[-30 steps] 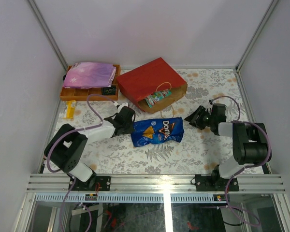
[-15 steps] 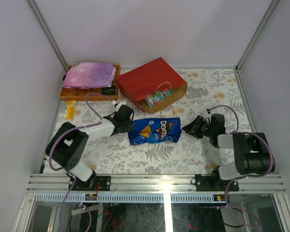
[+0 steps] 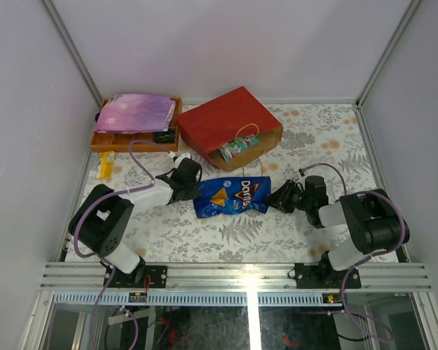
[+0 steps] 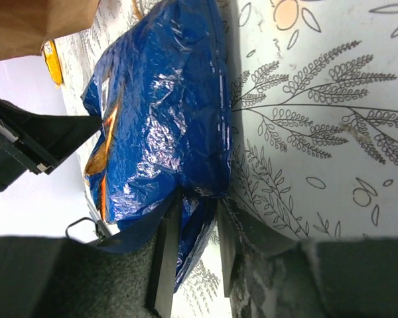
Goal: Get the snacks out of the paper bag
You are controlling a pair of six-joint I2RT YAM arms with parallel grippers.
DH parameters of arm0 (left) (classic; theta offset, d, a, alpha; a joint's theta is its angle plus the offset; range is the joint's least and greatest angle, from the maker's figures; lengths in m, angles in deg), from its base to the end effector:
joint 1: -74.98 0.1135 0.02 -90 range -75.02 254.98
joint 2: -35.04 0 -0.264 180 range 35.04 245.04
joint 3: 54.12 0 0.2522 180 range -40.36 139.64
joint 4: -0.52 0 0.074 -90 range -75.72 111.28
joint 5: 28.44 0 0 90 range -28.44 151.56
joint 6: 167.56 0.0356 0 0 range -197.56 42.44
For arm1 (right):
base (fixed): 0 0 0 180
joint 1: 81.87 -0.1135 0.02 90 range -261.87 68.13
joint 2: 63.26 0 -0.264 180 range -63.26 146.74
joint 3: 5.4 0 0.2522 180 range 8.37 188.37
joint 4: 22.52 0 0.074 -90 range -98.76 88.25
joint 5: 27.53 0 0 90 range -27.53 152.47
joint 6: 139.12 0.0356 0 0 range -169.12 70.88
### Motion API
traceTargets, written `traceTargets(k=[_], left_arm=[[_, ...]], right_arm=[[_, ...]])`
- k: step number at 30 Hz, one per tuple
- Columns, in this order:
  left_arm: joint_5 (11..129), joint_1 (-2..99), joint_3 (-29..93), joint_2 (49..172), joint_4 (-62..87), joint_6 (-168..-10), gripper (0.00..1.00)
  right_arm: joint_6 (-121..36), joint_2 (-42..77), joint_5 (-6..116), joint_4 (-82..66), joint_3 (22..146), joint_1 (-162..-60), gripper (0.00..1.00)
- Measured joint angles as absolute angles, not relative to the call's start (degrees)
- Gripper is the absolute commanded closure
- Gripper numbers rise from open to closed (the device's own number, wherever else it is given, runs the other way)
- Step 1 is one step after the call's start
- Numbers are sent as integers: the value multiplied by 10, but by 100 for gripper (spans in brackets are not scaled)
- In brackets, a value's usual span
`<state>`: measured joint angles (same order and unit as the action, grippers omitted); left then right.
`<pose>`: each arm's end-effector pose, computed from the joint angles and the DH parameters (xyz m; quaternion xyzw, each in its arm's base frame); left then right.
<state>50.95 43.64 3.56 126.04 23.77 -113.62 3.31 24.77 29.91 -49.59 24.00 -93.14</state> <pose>0.2557 -0.1480 0.1480 -0.0658 0.9517 -0.0852 0.2874 0.2226 0.0639 0.1076 0.1664 0.8324 0.4551 0.2689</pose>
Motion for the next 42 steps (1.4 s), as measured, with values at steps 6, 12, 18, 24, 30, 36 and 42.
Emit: traceTargets(k=[6,12,18,24,30,36,42], left_arm=[[506,442,36,1252,255,-1130,100],[516,466,44,1209,294,-1127,100],[491,445,166,1139,391,-1115,100],[455,429,228,1034,422,-1102,73],[404,436,167,1068,473,-1101,16],[389,436,182,1092,544,-1100,15],[430,408,207,1081,499,-1101,30]], right_arm=[[56,291,300,-542,242,-936,100],[3,173,338,-364,282,-944,100],[-100,31,387,-123,473,-980,100],[-157,-68,409,-54,526,-988,83],[-167,-89,428,15,367,-988,23],[-192,-123,482,113,387,-988,29],[-199,-62,483,40,440,-988,34]])
